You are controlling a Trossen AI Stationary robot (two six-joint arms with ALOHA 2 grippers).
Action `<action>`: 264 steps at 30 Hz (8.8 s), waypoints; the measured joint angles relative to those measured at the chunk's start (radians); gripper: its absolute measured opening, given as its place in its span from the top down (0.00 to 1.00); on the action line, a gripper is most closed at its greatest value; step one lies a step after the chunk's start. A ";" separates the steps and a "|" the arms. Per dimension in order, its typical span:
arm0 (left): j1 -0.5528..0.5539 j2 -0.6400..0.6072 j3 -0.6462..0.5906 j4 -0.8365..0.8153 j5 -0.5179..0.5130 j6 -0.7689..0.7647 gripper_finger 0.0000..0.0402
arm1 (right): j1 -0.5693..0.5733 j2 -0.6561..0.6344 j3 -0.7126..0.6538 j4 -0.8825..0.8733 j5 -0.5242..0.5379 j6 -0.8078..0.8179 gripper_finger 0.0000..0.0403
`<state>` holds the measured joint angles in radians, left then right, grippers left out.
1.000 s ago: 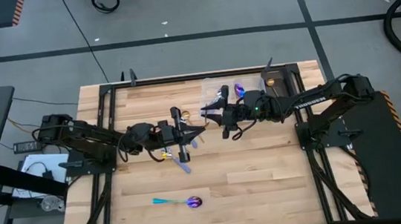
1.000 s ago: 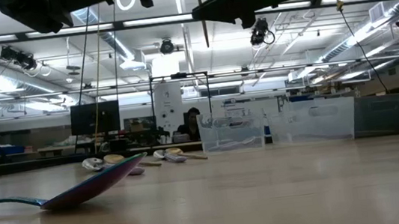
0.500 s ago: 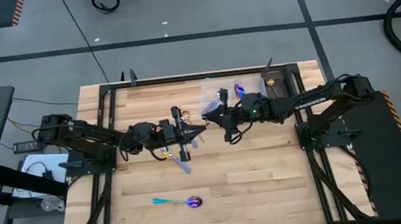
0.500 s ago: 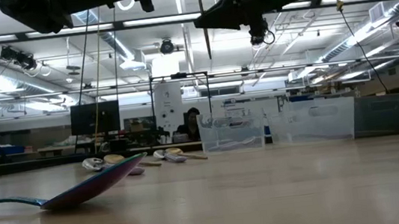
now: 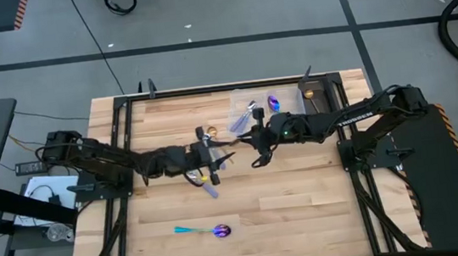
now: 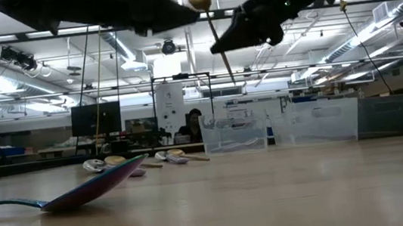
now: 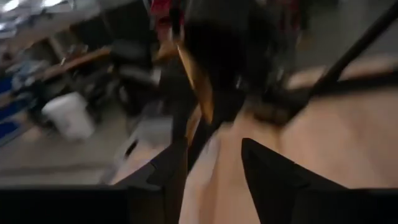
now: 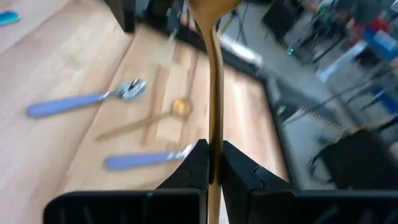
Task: Sort silverware by color (type)
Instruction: Put the middle golden spoon into the black bin, then put the left gray spoon into the left transparent bin
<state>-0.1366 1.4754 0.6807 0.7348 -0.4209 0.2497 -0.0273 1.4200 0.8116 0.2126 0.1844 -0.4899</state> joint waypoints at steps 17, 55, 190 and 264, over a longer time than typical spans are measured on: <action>-0.009 0.000 0.000 -0.544 -0.286 -0.177 0.60 | -0.003 -0.006 0.000 -0.304 0.147 0.269 0.93; -0.010 0.000 0.000 -0.615 -0.282 -0.309 0.60 | -0.544 -0.309 0.000 -1.039 0.163 0.754 0.92; -0.003 0.051 0.000 -0.780 0.151 0.056 0.98 | -0.005 -0.138 0.000 -0.481 0.023 0.618 0.61; 0.146 0.051 0.002 0.042 0.124 0.075 0.91 | -0.016 -0.049 0.000 0.153 -0.086 0.120 0.90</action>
<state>0.0093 1.5269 0.6830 0.7769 -0.2964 0.3248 -0.0429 1.3708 0.8120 0.3660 0.0986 -0.3702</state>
